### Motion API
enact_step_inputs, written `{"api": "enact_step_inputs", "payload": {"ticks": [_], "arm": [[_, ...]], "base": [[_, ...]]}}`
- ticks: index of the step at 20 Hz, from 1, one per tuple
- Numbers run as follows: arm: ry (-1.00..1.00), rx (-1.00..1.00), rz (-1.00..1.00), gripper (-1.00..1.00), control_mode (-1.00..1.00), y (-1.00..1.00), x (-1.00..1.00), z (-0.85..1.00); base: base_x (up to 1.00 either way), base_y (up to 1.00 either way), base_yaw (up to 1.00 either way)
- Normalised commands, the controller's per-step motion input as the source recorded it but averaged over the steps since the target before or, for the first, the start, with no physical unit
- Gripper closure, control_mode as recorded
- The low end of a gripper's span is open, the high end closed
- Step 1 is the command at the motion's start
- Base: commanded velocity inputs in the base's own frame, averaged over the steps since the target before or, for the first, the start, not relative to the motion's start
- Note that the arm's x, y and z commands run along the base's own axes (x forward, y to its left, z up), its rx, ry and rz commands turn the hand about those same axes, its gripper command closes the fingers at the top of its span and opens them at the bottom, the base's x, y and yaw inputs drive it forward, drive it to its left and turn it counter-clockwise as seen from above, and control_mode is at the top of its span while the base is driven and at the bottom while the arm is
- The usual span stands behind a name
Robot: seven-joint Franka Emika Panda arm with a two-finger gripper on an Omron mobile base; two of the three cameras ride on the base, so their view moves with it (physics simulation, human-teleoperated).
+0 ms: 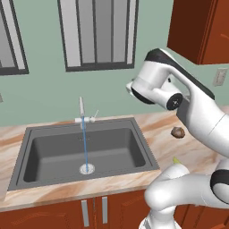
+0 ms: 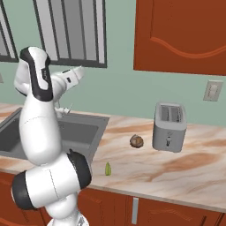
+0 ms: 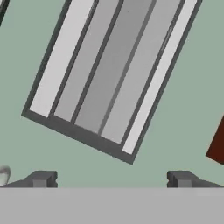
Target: Turn on the sink faucet. Then move the lemon wedge from the counter to the sink. Turn off the sink. Move the vegetable from the sink to the pot next to the stove. Finally move the pot to the front left burner.
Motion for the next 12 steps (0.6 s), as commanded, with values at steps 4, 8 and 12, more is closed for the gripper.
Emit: {"api": "enact_step_inputs", "payload": {"ticks": [4,8,12], "arm": [[-0.1,-0.72,0.0,-1.0,-1.0,0.0,-0.16,0.33],[-0.09,-0.72,0.0,-1.0,-1.0,-0.03,-0.24,0.31],[-0.13,-0.72,0.0,-1.0,-1.0,-0.06,-0.35,0.28]], "base": [[0.0,0.0,0.0],[0.0,0.0,0.0],[0.0,0.0,0.0]]}}
